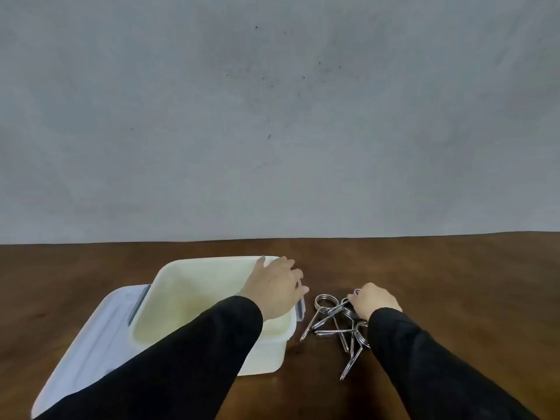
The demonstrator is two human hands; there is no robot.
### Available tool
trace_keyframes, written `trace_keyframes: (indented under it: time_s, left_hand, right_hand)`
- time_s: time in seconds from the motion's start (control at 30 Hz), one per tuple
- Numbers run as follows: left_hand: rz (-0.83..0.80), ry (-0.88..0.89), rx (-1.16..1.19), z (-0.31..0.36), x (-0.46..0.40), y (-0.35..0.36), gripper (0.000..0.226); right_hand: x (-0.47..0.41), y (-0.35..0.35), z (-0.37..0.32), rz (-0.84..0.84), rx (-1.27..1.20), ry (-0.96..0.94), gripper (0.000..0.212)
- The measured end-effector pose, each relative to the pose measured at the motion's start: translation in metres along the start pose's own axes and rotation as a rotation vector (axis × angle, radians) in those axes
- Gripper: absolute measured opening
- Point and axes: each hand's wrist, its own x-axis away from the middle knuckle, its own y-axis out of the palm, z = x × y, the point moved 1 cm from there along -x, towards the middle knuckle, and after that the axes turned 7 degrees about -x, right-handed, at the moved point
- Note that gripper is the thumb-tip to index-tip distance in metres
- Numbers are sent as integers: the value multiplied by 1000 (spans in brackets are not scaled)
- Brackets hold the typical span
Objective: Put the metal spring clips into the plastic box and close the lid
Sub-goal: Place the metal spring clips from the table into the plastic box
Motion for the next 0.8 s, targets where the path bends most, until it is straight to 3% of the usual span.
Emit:
trace_keyframes:
  time_s: [0.17,0.37,0.6,0.8]
  left_hand:
    - [75,-8,79,-13,3,-6,55]
    - [234,-180,119,-104,23,-13,49]
    - [111,-396,200,-197,48,10,50]
    - [10,-357,437,-223,48,30,45]
  right_hand:
    - [-7,-2,-4,15,-47,92,31]
    - [-14,0,-13,8,-79,167,31]
    - [-16,7,-23,59,-99,206,28]
    - [-3,-3,-34,182,-161,119,35]
